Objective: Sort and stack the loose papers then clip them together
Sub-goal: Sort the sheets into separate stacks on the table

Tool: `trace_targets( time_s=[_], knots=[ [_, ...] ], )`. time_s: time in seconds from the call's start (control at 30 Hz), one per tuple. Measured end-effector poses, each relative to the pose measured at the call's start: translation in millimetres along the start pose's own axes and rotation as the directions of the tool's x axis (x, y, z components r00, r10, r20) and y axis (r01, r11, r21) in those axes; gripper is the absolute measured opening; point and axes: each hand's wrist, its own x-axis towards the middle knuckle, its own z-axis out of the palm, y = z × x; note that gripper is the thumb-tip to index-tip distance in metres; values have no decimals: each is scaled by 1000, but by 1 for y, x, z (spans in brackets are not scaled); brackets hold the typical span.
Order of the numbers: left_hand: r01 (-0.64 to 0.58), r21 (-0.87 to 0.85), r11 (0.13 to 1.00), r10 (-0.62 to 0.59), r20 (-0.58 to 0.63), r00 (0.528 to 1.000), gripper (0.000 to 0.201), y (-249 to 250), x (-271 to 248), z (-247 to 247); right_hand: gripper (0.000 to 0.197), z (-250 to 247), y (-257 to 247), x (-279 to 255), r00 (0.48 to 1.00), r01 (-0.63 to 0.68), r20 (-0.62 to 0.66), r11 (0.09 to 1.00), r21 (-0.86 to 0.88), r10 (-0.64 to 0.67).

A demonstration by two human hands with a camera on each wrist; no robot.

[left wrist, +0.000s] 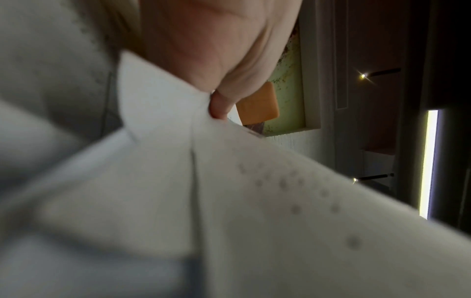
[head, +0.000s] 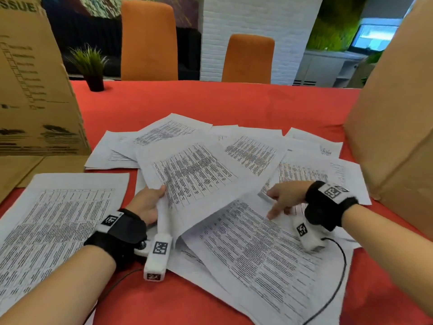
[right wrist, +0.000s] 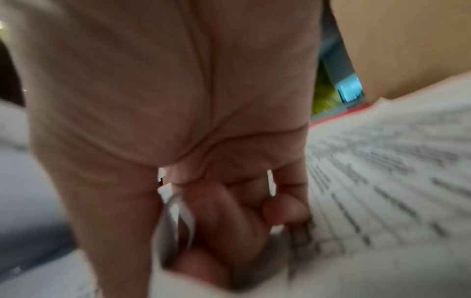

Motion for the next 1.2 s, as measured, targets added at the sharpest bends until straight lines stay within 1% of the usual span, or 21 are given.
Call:
trace_targets(
  time_s=[0.1,0.2,0.27,0.33,0.37,0.43,0.47,0.53,0.57,0.63,0.7,0.8,0.87,0.9,0.93,0.97,1.0,1.03,1.07,1.1,1.2],
  knots=[
    [41,-54,998,-41,-2,999,36,2,-3,-1,22,-2,12,-2,997,80,-35,979,189,-75],
    [77,-118,990,-74,32,997,37,3,-9,-1,3,-22,22,-18,969,191,-222,907,376,-112],
    [92,-140,986,-85,55,995,37,4,-14,3,13,-39,30,-28,926,207,-368,932,298,-88],
    [67,-131,989,-62,45,997,39,8,-14,7,30,-58,46,-36,880,144,-471,979,143,-61],
    [43,-111,993,-41,19,999,39,12,-14,8,32,-66,58,-39,860,130,-508,981,141,-41],
    [3,-100,995,-4,-10,1000,38,18,-9,8,20,-79,81,-49,824,229,-566,932,281,-32],
    [-17,-95,995,16,-9,1000,37,20,-9,10,16,-83,89,-58,807,337,-590,842,421,-27],
    [-74,1,997,74,-18,997,33,24,-8,13,24,-85,102,-75,808,500,-589,526,688,1],
    [-115,80,990,117,-17,993,34,24,-8,15,30,-84,109,-81,810,542,-586,361,759,18],
    [-180,253,950,188,-8,982,36,25,-10,21,36,-83,120,-88,811,574,-584,138,807,36],
    [-206,409,889,237,-25,971,37,24,-14,26,40,-81,127,-85,810,582,-580,6,813,89],
    [-239,563,791,344,-86,935,53,20,-14,32,31,-73,113,-77,860,510,-500,-133,850,101],
    [-327,631,704,509,-126,852,66,19,-17,38,23,-66,90,-68,870,491,-492,-159,857,31],
    [-393,642,658,579,-99,809,69,20,-20,42,24,-63,77,-63,857,510,-515,-158,846,14],
    [-461,609,645,599,-28,801,71,22,-26,48,34,-60,64,-59,840,534,-543,-177,827,-5],
    [-516,523,678,562,84,823,77,24,-35,56,43,-57,54,-53,829,548,-560,-208,810,2],
    [-507,417,755,464,206,861,88,25,-44,65,42,-54,43,-46,821,561,-570,-225,797,29],
    [-442,323,837,348,311,885,100,25,-54,74,29,-52,30,-41,819,566,-571,-237,790,53],
    [-378,284,881,264,369,891,108,27,-59,82,15,-49,16,-37,817,573,-571,-228,787,81],
    [-350,260,900,224,415,882,108,28,-61,89,17,-44,3,-33,811,584,-575,-194,788,108],
    [-369,247,896,219,479,850,81,33,-64,101,16,-24,-28,-21,827,553,-548,-3,833,128]
  ],
)
